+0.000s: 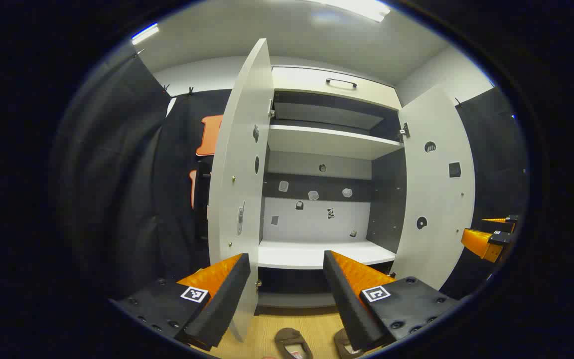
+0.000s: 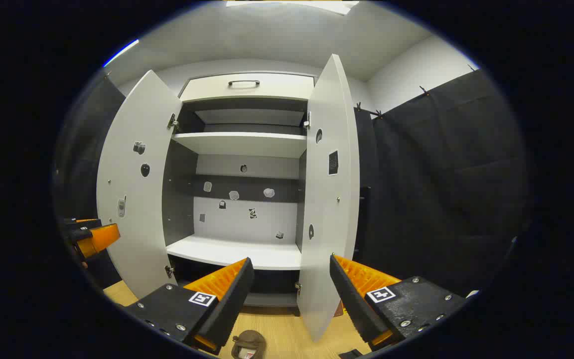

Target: Grab one shoe with the right hand and put it into the shoe cabinet, grab the other shoe with the left hand and put it into the shoe cabinet; then close the right door with the right hand and the left door with the left hand.

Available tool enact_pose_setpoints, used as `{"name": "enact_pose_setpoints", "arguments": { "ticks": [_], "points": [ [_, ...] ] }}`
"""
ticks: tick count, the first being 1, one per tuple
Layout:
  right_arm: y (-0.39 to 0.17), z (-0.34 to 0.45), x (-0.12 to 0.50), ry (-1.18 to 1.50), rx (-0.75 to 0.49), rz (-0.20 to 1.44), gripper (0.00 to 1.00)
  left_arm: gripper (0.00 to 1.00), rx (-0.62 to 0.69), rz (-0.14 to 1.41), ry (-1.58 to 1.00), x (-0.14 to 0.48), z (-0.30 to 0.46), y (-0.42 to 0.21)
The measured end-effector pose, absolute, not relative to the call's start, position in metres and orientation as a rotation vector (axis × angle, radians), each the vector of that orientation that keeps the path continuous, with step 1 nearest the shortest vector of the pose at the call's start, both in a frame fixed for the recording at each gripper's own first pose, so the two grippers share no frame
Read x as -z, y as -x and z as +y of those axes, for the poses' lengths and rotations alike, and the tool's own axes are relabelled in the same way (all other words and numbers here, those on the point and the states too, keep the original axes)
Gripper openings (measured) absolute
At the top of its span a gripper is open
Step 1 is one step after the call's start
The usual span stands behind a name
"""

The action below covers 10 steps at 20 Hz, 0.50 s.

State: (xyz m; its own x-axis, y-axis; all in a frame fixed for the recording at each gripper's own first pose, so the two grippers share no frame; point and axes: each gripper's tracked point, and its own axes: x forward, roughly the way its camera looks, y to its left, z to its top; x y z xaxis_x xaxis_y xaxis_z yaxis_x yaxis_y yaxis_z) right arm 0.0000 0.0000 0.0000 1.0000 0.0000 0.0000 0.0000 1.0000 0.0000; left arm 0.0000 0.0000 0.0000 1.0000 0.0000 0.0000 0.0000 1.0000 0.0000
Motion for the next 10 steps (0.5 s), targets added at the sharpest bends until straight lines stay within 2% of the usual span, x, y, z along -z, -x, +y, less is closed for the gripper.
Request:
{"name": "enact_pose_setpoints", "arguments": {
  "ticks": [2,3,4,10],
  "points": [
    [-0.0007,-0.0006,0.0005,-0.002,-0.001,0.004,0.94,0.96,-0.001,0.000,0.010,0.0001,0.0002,0.0017],
    [-0.0008,-0.0004,0.0012,-0.004,-0.002,0.008,0.94,0.93,-0.003,0.001,0.012,0.0002,0.0007,0.0026],
    [-0.0008,-0.0003,0.0020,-0.005,-0.004,0.011,0.94,0.96,-0.006,0.004,0.011,0.0015,0.0016,0.0035],
    [-0.0021,0.0027,0.0049,-0.012,-0.016,0.022,0.94,0.96,-0.021,0.010,0.000,0.0023,0.0054,0.0086]
  ]
}}
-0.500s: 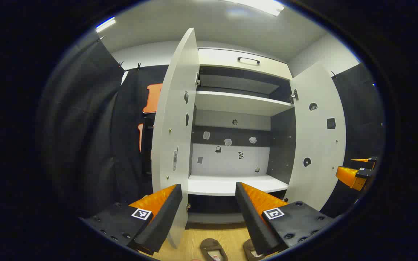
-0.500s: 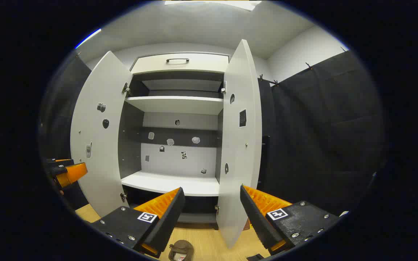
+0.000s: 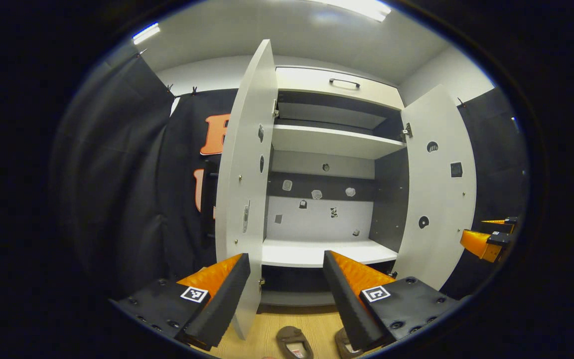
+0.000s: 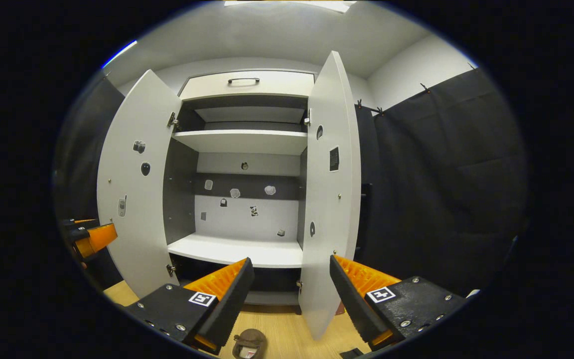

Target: Grab one shoe with the right hand and put it into the shoe cabinet, grab the other shoe with the left hand and put it into the shoe cabinet; then close the right door with the right hand and the left door with the left hand.

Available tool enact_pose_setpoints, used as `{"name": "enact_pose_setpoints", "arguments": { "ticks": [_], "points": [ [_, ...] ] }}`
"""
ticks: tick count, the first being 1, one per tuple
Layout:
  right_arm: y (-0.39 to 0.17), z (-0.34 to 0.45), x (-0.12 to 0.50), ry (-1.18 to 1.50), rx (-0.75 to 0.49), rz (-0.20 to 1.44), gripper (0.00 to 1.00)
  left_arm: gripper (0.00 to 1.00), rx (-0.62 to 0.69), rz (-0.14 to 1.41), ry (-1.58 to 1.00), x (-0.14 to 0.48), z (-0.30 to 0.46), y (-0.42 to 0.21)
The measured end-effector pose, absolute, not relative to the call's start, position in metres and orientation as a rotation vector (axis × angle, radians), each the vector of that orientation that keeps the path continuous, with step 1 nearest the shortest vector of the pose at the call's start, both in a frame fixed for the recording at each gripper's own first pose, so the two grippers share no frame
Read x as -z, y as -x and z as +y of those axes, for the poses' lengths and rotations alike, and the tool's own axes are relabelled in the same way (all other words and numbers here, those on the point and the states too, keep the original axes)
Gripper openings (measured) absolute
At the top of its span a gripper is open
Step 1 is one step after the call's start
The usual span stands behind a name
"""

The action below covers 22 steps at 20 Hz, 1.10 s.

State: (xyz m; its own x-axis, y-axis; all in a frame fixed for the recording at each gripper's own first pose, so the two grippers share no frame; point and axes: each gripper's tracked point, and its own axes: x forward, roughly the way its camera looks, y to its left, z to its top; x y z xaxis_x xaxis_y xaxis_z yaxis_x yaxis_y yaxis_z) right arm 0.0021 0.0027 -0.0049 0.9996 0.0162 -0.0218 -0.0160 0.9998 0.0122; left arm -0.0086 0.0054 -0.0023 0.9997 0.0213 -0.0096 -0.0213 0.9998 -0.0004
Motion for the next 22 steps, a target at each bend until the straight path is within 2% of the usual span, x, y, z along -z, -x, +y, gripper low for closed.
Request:
{"name": "enact_pose_setpoints", "arguments": {
  "ticks": [8,9,10,11,15,16,17,18,21,22],
  "points": [
    [-0.006,0.013,0.022,-0.017,-0.041,0.053,0.94,0.96,-0.050,0.007,-0.014,0.000,0.016,0.018],
    [-0.007,0.015,0.029,-0.018,-0.045,0.066,0.94,0.93,-0.052,0.008,-0.015,0.000,0.017,0.018],
    [-0.008,0.018,0.039,-0.020,-0.052,0.084,0.94,0.96,-0.055,0.008,-0.016,0.000,0.017,0.019],
    [-0.009,0.021,0.050,-0.024,-0.058,0.108,0.94,0.93,-0.056,0.009,-0.016,0.000,0.018,0.019],
    [-0.009,0.038,0.112,-0.047,-0.084,0.232,0.94,0.93,-0.061,0.013,-0.018,0.002,0.022,0.019],
    [-0.009,0.043,0.134,-0.050,-0.091,0.269,0.94,0.96,-0.062,0.015,-0.020,0.003,0.022,0.019],
    [-0.007,0.048,0.154,-0.049,-0.098,0.306,0.95,0.93,-0.063,0.016,-0.021,0.004,0.023,0.019],
    [-0.007,0.052,0.177,-0.048,-0.103,0.343,0.95,0.96,-0.064,0.018,-0.022,0.005,0.024,0.018],
    [-0.003,0.066,0.244,-0.070,-0.117,0.454,0.94,0.96,-0.071,0.022,-0.027,0.007,0.028,0.018],
    [-0.001,0.067,0.265,-0.072,-0.114,0.494,0.95,0.93,-0.074,0.024,-0.029,0.009,0.030,0.018]
  ]
}}
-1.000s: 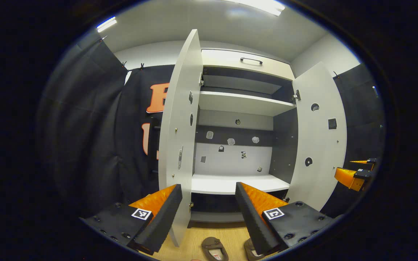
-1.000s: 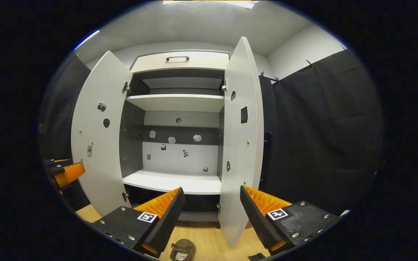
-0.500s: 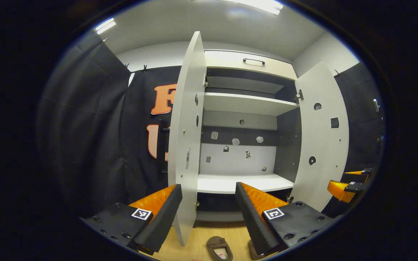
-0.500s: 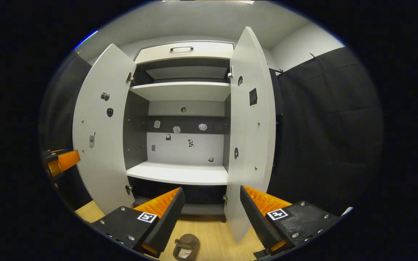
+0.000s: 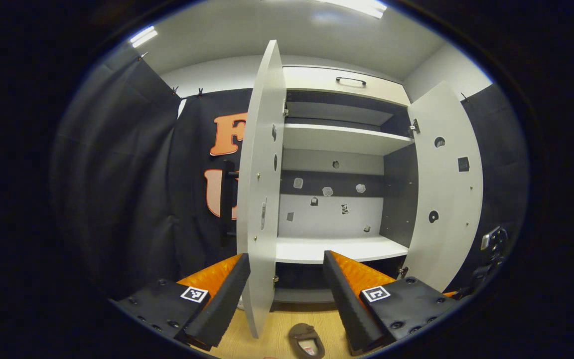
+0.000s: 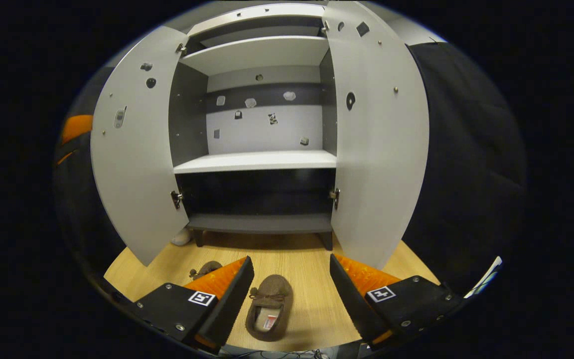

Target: Grab one shoe with the right hand and put it into the shoe cabinet, grab the other shoe with the left hand and put it into the shoe cabinet; then close the right door with the right hand and the left door with the left hand.

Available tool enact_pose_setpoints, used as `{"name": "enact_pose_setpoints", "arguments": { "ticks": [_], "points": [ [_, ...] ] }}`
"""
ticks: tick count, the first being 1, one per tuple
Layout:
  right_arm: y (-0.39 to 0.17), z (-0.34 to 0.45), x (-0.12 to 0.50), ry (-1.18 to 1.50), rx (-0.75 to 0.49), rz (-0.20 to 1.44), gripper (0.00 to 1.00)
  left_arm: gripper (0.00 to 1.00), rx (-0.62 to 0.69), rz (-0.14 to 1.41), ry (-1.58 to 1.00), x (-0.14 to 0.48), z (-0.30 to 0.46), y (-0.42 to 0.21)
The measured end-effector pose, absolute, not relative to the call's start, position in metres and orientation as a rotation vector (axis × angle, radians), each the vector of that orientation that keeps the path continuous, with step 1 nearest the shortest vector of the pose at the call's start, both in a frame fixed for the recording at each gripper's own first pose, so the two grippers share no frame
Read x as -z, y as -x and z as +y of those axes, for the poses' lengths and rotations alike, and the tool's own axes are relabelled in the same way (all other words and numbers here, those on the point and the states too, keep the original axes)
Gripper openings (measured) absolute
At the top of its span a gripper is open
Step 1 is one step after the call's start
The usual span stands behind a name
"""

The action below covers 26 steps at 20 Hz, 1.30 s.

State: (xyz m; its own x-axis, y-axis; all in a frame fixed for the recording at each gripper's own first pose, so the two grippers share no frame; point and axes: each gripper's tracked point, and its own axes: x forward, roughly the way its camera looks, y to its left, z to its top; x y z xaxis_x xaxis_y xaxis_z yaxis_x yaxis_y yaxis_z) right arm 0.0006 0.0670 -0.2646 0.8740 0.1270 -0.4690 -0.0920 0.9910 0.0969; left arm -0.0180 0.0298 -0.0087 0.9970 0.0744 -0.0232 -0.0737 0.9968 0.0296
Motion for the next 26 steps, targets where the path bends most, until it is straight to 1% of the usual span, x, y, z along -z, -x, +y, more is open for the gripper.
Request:
{"name": "enact_pose_setpoints", "arguments": {
  "ticks": [1,2,3,4,7,8,10,11,12,13,14,15,16,17,18,19,20,21,23,24,25,26],
  "points": [
    [0.002,0.068,0.286,-0.063,-0.113,0.526,0.94,0.96,-0.077,0.026,-0.030,0.009,0.031,0.017],
    [0.006,0.068,0.306,-0.050,-0.112,0.562,0.94,0.96,-0.081,0.029,-0.031,0.011,0.032,0.017],
    [0.006,0.069,0.325,-0.042,-0.110,0.592,0.92,0.93,-0.084,0.033,-0.031,0.012,0.034,0.017],
    [0.008,0.070,0.344,-0.042,-0.109,0.626,0.89,0.96,-0.088,0.035,-0.031,0.014,0.035,0.018],
    [0.014,0.078,0.394,-0.081,-0.110,0.743,0.77,0.96,-0.101,0.042,-0.034,0.016,0.040,0.019],
    [0.015,0.081,0.408,-0.093,-0.108,0.775,0.76,0.96,-0.106,0.044,-0.038,0.017,0.041,0.020],
    [0.018,0.083,0.432,-0.093,-0.100,0.830,0.70,0.96,-0.116,0.049,-0.045,0.019,0.045,0.021],
    [0.019,0.085,0.439,-0.092,-0.104,0.850,0.59,0.96,-0.120,0.052,-0.049,0.020,0.047,0.020],
    [0.019,0.084,0.446,-0.082,-0.105,0.860,0.62,0.96,-0.126,0.055,-0.052,0.022,0.049,0.021],
    [0.018,0.084,0.452,-0.070,-0.106,0.865,0.54,0.96,-0.131,0.058,-0.055,0.022,0.051,0.022],
    [0.018,0.087,0.462,-0.061,-0.106,0.881,0.51,0.96,-0.136,0.064,-0.058,0.025,0.053,0.022],
    [0.018,0.090,0.468,-0.070,-0.108,0.898,0.37,0.93,-0.139,0.070,-0.060,0.027,0.054,0.023],
    [0.017,0.094,0.472,-0.094,-0.104,0.911,0.37,0.96,-0.144,0.077,-0.063,0.030,0.056,0.023],
    [0.015,0.093,0.475,-0.096,-0.082,0.918,0.31,0.96,-0.147,0.081,-0.065,0.032,0.057,0.025],
    [0.013,0.088,0.478,-0.077,-0.062,0.924,0.22,0.96,-0.148,0.087,-0.067,0.034,0.058,0.025],
    [0.012,0.089,0.477,-0.071,-0.057,0.922,0.11,0.96,-0.149,0.093,-0.069,0.036,0.059,0.025],
    [0.009,0.089,0.475,-0.064,-0.055,0.921,0.06,0.99,-0.149,0.095,-0.069,0.038,0.058,0.024],
    [0.006,0.088,0.473,-0.067,-0.057,0.923,0.01,0.99,-0.148,0.097,-0.066,0.039,0.058,0.024],
    [-0.001,0.086,0.456,-0.084,-0.061,0.910,0.00,0.99,-0.142,0.099,-0.058,0.042,0.056,0.023],
    [-0.007,0.081,0.445,-0.081,-0.060,0.896,0.00,0.93,-0.139,0.099,-0.054,0.043,0.055,0.023],
    [-0.013,0.078,0.430,-0.083,-0.067,0.875,0.00,0.96,-0.136,0.097,-0.050,0.044,0.055,0.022],
    [-0.017,0.073,0.412,-0.091,-0.072,0.850,0.01,0.96,-0.134,0.096,-0.048,0.044,0.054,0.022]
  ]
}}
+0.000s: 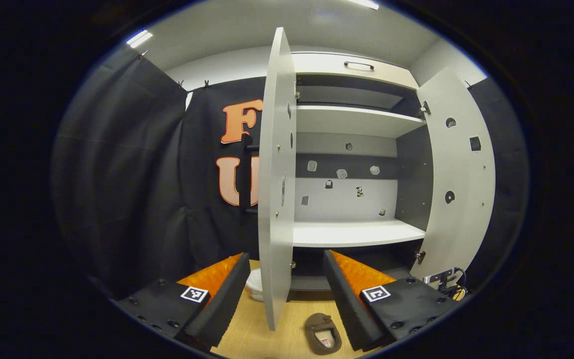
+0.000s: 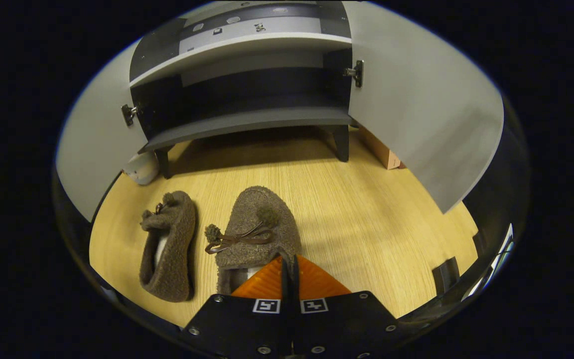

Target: Grab one shoe with the right hand and put it into the shoe cabinet, grab the other shoe with the left hand and put it into the shoe cabinet; then close the right door with the right hand and the left door with the left hand.

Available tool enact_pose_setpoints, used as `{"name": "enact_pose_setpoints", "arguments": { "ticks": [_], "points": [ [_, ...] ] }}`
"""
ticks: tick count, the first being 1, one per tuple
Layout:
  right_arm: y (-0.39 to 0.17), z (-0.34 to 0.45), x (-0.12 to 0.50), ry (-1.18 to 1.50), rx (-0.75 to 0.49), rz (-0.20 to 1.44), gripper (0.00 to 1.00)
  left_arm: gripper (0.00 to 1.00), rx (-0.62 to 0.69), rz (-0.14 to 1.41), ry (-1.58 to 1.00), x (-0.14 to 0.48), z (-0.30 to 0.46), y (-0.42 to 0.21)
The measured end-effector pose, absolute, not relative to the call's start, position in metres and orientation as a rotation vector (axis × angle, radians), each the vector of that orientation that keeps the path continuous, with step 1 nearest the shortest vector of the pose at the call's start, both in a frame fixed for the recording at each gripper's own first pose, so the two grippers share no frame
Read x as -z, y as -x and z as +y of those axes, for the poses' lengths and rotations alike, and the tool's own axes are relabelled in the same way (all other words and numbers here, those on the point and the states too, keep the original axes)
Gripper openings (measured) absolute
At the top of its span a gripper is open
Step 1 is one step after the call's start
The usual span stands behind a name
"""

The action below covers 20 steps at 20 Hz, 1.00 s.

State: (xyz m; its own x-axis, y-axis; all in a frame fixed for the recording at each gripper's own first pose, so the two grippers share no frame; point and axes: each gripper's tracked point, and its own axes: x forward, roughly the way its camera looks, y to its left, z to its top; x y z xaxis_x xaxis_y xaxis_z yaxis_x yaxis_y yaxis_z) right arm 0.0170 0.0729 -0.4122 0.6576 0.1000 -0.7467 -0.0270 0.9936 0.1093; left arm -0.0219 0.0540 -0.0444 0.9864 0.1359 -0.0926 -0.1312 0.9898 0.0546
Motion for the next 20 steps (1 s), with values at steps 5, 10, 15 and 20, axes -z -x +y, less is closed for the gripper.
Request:
{"name": "enact_pose_setpoints", "arguments": {
  "ticks": [5,10,15,20],
  "points": [
    [-0.058,0.057,0.309,-0.118,-0.101,0.728,0.00,0.96,-0.125,0.101,-0.032,0.052,0.053,0.020],
    [-0.124,0.051,0.196,-0.170,-0.146,0.586,0.00,0.96,-0.118,0.092,-0.020,0.052,0.055,0.018],
    [-0.214,0.038,0.096,-0.153,-0.141,0.442,0.00,0.99,-0.124,0.086,-0.020,0.054,0.061,0.017],
    [-0.307,0.038,0.050,-0.150,-0.120,0.365,0.00,0.96,-0.129,0.093,-0.005,0.060,0.063,0.017]
  ]
}}
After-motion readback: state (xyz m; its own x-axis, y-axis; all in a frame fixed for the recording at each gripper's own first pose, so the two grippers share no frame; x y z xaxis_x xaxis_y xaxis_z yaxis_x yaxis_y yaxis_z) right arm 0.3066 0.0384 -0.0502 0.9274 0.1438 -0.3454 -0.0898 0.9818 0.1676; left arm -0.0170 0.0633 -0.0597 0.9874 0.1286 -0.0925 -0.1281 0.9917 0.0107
